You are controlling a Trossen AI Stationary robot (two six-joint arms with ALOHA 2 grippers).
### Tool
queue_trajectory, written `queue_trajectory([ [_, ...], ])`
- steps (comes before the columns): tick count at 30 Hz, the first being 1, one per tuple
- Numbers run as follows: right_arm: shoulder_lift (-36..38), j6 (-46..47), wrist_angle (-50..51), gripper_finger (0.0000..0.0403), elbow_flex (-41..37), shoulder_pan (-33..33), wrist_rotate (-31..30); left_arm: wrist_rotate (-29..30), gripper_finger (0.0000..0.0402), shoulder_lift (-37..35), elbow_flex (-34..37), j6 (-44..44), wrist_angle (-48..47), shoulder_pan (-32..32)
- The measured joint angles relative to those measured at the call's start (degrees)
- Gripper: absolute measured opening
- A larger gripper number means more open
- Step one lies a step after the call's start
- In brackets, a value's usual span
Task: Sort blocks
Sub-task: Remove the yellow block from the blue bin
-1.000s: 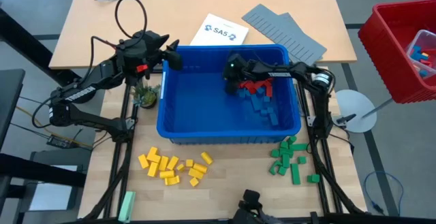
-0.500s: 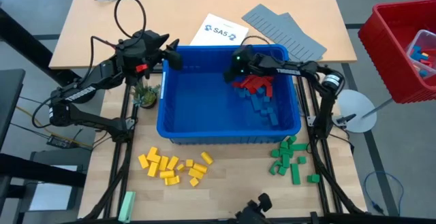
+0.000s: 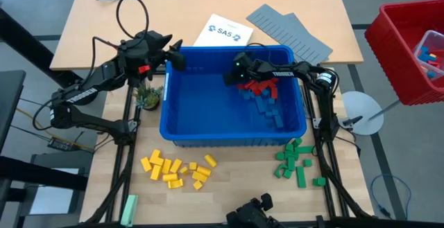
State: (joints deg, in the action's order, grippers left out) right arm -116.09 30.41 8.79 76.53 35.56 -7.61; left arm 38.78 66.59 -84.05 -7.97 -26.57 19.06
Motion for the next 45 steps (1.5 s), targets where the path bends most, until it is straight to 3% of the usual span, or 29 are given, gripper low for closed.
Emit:
queue_trajectory([
  [7,-0.48,-0.28,-1.56,0.0174,-0.04,-0.01,-1.63,-0.01,0.0203,0.00,0.00,-0.01,0.01,0.00],
  [13,-2.50,-0.67,-3.51,0.0170,-0.07,-0.85,-2.94,0.00,0.0203,0.00,0.00,-0.01,0.00,0.01],
  [19,-4.26,-0.61,-4.45,0.0137,-0.04,-0.99,-1.63,0.01,0.0203,0.00,0.00,-0.02,0.02,-0.01],
  [30,-4.11,-4.69,-5.70,0.0022,0.07,-0.92,1.72,-0.01,0.0203,0.00,0.00,0.00,0.06,0.00],
  [45,-0.22,-12.41,-4.20,0.0001,-0.04,-1.78,9.40,-0.01,0.0203,0.00,0.00,0.00,0.07,0.00],
])
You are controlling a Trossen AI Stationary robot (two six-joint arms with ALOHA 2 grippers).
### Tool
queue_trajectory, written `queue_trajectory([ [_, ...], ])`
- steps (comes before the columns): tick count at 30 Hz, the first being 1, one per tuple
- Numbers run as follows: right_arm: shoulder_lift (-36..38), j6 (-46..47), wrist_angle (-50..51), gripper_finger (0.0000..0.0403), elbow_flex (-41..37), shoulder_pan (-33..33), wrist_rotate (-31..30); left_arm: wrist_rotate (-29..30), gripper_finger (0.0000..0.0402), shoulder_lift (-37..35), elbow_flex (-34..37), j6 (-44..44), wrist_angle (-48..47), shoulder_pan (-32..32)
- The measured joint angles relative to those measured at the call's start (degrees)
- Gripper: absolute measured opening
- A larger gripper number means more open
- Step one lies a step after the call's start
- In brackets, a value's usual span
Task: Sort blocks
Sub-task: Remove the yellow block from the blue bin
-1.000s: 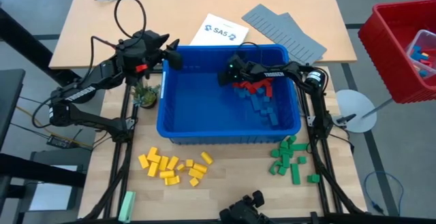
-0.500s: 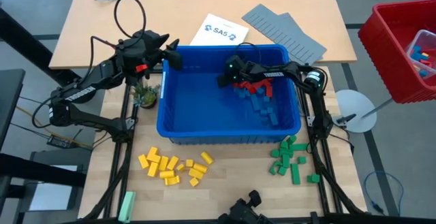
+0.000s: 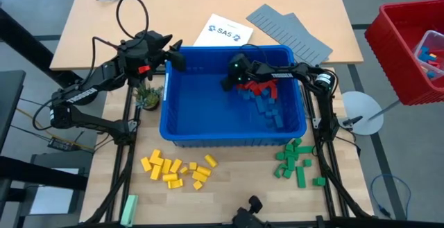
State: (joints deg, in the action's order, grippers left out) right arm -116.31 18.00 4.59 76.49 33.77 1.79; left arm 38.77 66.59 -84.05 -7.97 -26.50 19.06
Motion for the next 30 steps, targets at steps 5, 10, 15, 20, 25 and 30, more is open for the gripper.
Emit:
queue_trajectory([
  [5,0.07,-2.34,0.31,0.0000,0.00,-0.71,1.06,0.01,0.0203,0.00,0.00,0.00,0.00,0.00],
  [10,0.07,-3.20,0.04,0.0000,0.00,-1.41,1.46,-0.01,0.0203,0.00,0.00,0.00,0.00,0.00],
  [15,0.07,-4.22,0.04,0.0000,0.00,-1.78,1.45,0.01,0.0203,0.00,0.00,0.00,0.00,-0.01],
  [20,0.51,-4.66,-0.05,0.0000,0.00,-2.03,1.44,0.01,0.0202,0.00,0.00,0.00,0.00,0.01],
  [25,1.40,-5.26,0.24,0.0000,0.00,-2.20,1.40,0.01,0.0202,0.00,0.00,0.00,0.00,0.01],
  [30,3.05,-6.12,-0.01,0.0000,0.00,-2.22,1.32,0.00,0.0202,0.00,0.00,0.00,0.01,-0.01],
])
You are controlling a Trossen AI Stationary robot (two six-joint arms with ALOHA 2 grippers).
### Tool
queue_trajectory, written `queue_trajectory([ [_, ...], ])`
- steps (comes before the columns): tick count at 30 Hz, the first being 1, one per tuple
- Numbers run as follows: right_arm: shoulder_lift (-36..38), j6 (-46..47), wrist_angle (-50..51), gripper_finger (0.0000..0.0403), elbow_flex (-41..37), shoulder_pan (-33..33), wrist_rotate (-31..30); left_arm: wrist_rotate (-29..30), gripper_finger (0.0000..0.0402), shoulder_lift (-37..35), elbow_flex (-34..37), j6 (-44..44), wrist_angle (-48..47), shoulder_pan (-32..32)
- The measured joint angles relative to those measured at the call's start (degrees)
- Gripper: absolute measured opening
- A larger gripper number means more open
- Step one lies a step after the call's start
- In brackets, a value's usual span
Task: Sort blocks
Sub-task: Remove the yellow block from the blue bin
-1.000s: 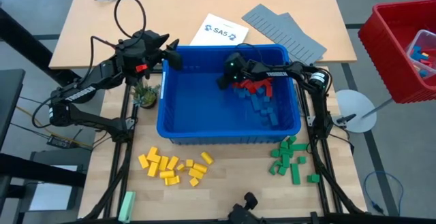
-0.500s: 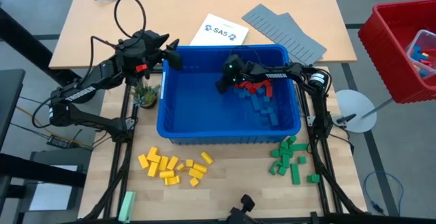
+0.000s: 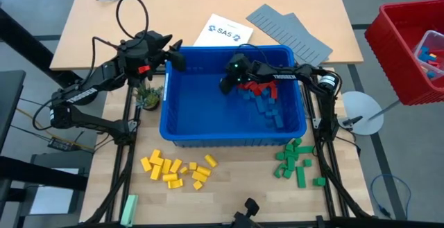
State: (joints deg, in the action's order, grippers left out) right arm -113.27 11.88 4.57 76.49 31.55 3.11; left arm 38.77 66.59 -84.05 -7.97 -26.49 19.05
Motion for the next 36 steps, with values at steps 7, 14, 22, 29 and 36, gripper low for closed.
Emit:
queue_trajectory([
  [7,2.12,-0.25,-0.29,0.0000,0.00,-0.02,-0.02,-0.01,0.0202,0.00,0.00,0.00,0.01,0.00],
  [14,2.40,-0.52,-0.98,0.0000,0.00,-0.82,1.15,0.00,0.0202,0.00,0.00,0.00,0.00,0.01],
  [22,4.90,-1.19,-1.86,0.0000,0.00,-2.37,1.67,0.01,0.0202,0.00,0.00,0.00,-0.01,0.01],
  [29,11.88,-3.65,-2.03,0.0000,0.01,-3.34,2.41,-0.01,0.0202,0.00,0.00,-0.02,0.01,0.02],
  [36,18.46,-6.56,-1.88,0.0000,0.02,-5.15,6.47,0.01,0.0202,0.00,0.00,0.00,0.03,0.00],
])
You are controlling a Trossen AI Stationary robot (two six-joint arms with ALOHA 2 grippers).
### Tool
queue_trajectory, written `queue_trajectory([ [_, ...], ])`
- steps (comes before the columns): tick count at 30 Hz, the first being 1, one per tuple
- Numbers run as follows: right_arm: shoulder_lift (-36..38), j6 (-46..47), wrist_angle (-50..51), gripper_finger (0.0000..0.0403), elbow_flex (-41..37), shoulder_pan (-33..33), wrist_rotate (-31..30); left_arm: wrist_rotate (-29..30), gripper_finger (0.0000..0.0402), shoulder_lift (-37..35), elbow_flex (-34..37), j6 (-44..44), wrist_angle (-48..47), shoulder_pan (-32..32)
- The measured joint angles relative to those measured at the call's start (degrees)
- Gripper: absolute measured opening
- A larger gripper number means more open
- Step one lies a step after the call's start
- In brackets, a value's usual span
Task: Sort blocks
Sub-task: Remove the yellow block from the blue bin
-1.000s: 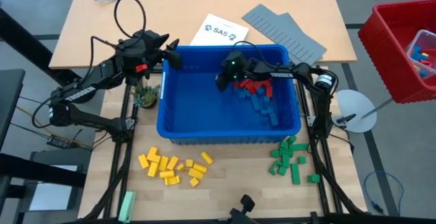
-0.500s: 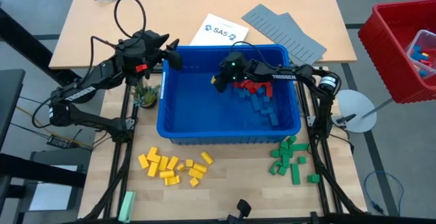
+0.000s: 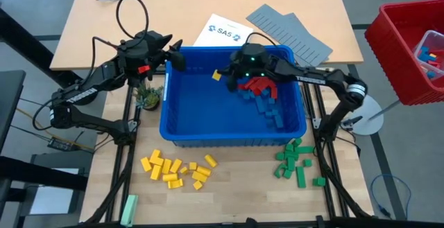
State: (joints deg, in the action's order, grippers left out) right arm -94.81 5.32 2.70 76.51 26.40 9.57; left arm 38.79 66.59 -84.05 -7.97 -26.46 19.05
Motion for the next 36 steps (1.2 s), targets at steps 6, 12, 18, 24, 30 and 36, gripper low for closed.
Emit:
queue_trajectory([
  [6,4.24,-2.52,0.38,0.0000,0.00,-2.99,1.32,0.00,0.0202,0.00,0.00,-0.01,0.02,0.01],
  [12,7.82,-2.46,2.18,0.0000,0.00,-7.62,1.71,0.00,0.0202,0.00,0.00,0.00,0.00,0.00],
  [18,9.82,-0.57,3.10,0.0000,0.00,-14.63,1.61,0.00,0.0203,0.00,0.00,0.00,0.01,0.01],
  [24,10.84,2.68,3.22,0.0000,0.07,-24.38,0.04,0.00,0.0203,0.00,0.00,-0.02,0.02,0.01],
  [30,10.62,4.09,3.90,0.0000,0.07,-35.15,-5.92,0.00,0.0203,0.00,0.00,-0.01,0.00,0.02],
  [36,9.81,4.56,5.23,0.0000,0.10,-45.98,-17.96,0.00,0.0203,0.00,0.00,0.00,0.00,0.00],
])
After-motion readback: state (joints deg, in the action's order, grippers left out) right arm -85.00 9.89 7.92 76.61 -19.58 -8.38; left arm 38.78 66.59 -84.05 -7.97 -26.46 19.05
